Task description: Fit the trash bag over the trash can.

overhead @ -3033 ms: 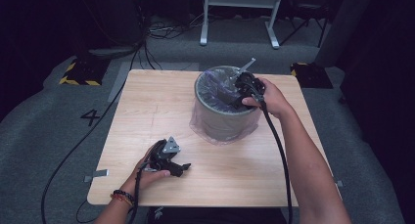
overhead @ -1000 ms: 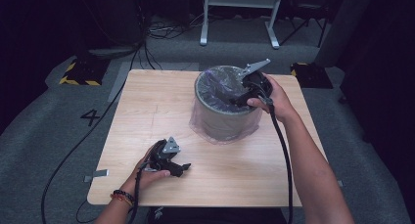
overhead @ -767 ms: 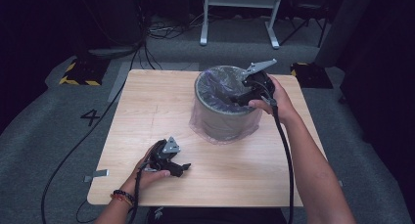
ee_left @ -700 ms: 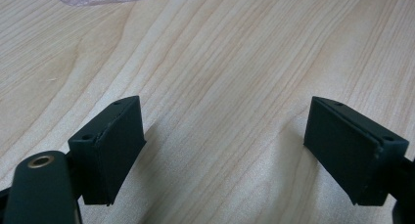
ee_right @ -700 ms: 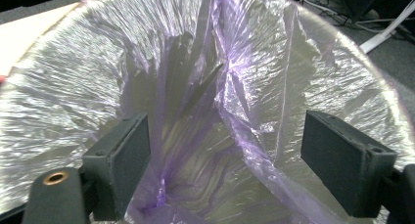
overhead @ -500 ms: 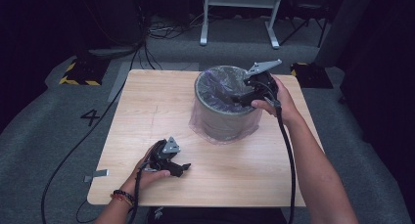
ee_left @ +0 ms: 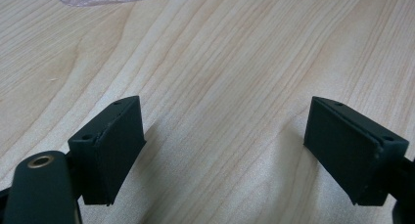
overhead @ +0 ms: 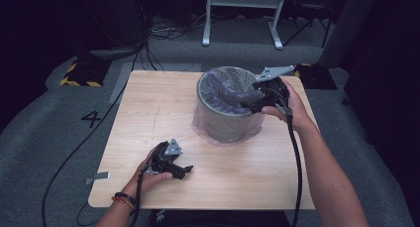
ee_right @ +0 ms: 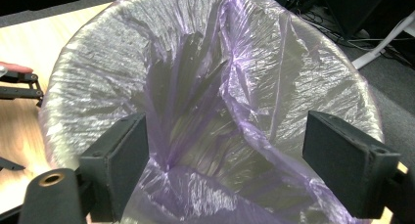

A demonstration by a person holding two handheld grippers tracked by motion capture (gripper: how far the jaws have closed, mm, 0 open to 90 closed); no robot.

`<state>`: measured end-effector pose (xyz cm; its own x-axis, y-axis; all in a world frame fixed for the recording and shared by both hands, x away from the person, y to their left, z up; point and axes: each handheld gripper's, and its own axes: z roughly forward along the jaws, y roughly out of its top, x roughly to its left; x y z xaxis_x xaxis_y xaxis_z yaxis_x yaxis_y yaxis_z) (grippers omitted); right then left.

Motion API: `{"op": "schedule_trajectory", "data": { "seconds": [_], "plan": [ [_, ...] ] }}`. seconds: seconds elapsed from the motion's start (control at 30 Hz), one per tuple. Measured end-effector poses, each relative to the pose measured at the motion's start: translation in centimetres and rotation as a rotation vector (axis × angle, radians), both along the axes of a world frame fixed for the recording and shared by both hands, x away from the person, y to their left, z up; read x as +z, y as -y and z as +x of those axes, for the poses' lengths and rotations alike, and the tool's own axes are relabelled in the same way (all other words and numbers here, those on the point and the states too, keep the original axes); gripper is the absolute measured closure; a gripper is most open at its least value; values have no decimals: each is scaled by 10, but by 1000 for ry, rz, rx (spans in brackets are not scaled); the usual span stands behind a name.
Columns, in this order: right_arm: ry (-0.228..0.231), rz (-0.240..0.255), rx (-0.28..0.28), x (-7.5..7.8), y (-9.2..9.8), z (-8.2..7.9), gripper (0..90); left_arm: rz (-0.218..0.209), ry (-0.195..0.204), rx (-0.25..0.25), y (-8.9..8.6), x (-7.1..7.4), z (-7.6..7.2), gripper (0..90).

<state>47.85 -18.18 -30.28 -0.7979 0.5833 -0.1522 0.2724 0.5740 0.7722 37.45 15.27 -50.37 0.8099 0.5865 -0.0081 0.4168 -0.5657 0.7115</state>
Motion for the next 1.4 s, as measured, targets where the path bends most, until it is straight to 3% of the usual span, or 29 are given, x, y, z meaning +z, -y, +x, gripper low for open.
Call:
{"op": "schedule_trajectory", "data": {
  "seconds": [0.43,0.73,0.97,1.4],
  "plan": [
    [28,-25,1,-4,11,-12,171,-1,0,1,0,0,0,146],
    [49,9,2,-6,21,-22,171,0,0,1,0,0,0,147],
    [74,8,6,-8,26,-31,169,-1,0,1,0,0,0,147],
    [75,-14,9,-21,33,-42,165,0,0,1,0,0,0,147]
  ]
}}
